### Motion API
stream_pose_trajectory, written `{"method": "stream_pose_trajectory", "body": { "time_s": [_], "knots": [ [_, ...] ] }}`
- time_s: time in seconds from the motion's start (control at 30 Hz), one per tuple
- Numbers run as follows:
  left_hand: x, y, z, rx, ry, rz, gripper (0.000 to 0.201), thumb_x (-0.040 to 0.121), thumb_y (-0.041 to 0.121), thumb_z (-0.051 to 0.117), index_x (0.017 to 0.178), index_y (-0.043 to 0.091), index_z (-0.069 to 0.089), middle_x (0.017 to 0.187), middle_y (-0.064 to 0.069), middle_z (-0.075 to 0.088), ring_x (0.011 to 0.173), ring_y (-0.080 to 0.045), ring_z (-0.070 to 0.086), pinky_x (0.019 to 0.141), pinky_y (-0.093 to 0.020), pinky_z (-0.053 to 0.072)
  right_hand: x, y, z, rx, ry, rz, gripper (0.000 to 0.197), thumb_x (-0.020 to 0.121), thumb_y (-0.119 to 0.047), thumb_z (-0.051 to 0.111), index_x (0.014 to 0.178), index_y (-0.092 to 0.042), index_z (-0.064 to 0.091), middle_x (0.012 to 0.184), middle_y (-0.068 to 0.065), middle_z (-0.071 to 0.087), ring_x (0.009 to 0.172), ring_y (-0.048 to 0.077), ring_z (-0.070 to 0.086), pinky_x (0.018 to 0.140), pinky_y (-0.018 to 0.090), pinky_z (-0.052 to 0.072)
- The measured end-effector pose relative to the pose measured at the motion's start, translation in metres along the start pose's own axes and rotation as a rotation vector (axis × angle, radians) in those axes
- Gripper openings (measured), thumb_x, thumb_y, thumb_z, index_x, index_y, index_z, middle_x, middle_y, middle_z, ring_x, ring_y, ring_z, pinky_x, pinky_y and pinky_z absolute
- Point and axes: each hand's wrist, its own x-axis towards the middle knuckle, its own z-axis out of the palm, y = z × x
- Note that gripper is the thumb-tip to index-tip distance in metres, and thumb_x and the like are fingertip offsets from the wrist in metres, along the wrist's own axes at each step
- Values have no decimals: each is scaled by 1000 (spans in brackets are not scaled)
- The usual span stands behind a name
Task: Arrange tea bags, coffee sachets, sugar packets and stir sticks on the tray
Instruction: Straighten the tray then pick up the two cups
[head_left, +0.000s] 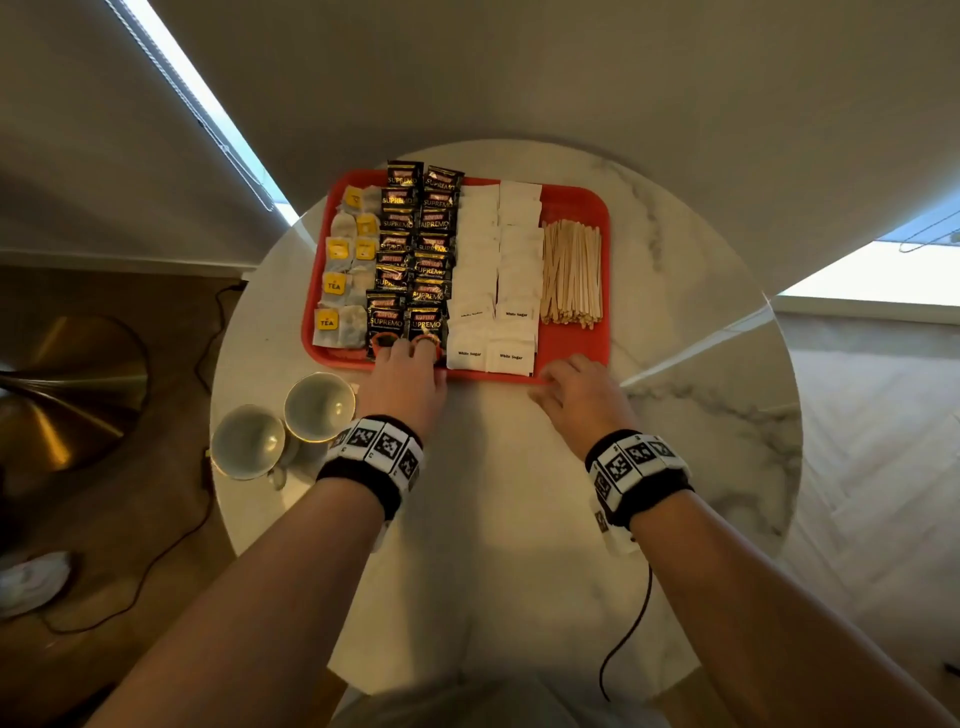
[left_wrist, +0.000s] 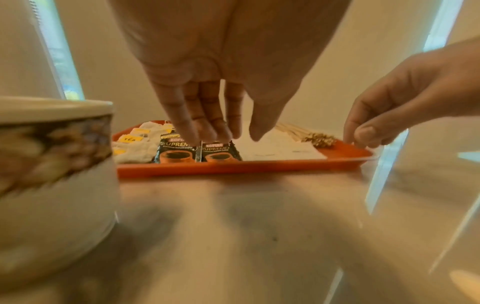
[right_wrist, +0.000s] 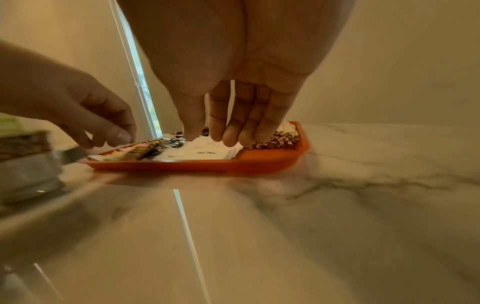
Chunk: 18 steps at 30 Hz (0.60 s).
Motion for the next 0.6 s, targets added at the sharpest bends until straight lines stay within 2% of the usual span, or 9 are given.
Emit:
{"method": "stream_pose_trajectory", "body": {
  "time_s": [0.1, 0.17, 0.23, 0.3, 0.4, 0.5, 0.6],
  "knots": [
    [-36, -12, 2, -316, 53, -26, 23, 100, 37, 52, 107, 17, 62, 105, -3, 65, 93, -24, 62, 83, -39, 54, -24, -23, 13, 135, -15, 2, 22, 97, -36, 62, 106, -18, 68, 100, -3, 62, 94, 17, 56, 84, 40, 51],
    [-62, -23, 6, -506, 49, -74, 23, 100, 38, 54, 102, 18, 65, 95, 1, 68, 85, -18, 62, 80, -34, 52, -39, -39, 26, 203, -44, 7, 18, 96, -36, 62, 98, -19, 69, 92, -4, 62, 85, 17, 58, 80, 44, 53],
    [-85, -39, 11, -632, 58, -118, 24, 99, 38, 57, 97, 17, 67, 85, 4, 69, 81, -14, 63, 76, -32, 51, -53, -59, 37, 179, -98, -1, 21, 98, -38, 60, 97, -20, 70, 90, -4, 63, 82, 16, 58, 78, 38, 52],
    [-106, -56, 19, -696, 69, -159, 26, 98, 40, 58, 90, 17, 67, 77, 3, 68, 75, -13, 63, 72, -34, 52, -63, -80, 43, 153, -167, -23, 25, 100, -41, 57, 101, -20, 70, 93, -3, 64, 85, 15, 57, 78, 32, 47],
    [-130, -82, 29, -753, 69, -220, 31, 96, 45, 60, 80, 19, 65, 69, 4, 65, 67, -10, 59, 65, -29, 48, -68, -110, 56, 159, -216, -31, 27, 100, -43, 55, 102, -20, 70, 96, -3, 65, 88, 15, 58, 81, 32, 47],
    [-147, -105, 32, -772, 75, -262, 36, 96, 47, 58, 74, 19, 64, 68, 1, 66, 66, -12, 60, 65, -29, 48, -66, -137, 71, 158, -194, -28, 27, 99, -44, 57, 102, -21, 70, 97, -4, 65, 88, 15, 58, 80, 30, 46],
    [-158, -127, 34, -769, 67, -344, 42, 98, 49, 55, 71, 17, 62, 62, 1, 63, 59, -10, 57, 60, -31, 45, -61, -162, 80, 171, -171, -27, 26, 99, -43, 58, 102, -19, 69, 96, -4, 63, 87, 14, 56, 79, 29, 45]
  ]
}}
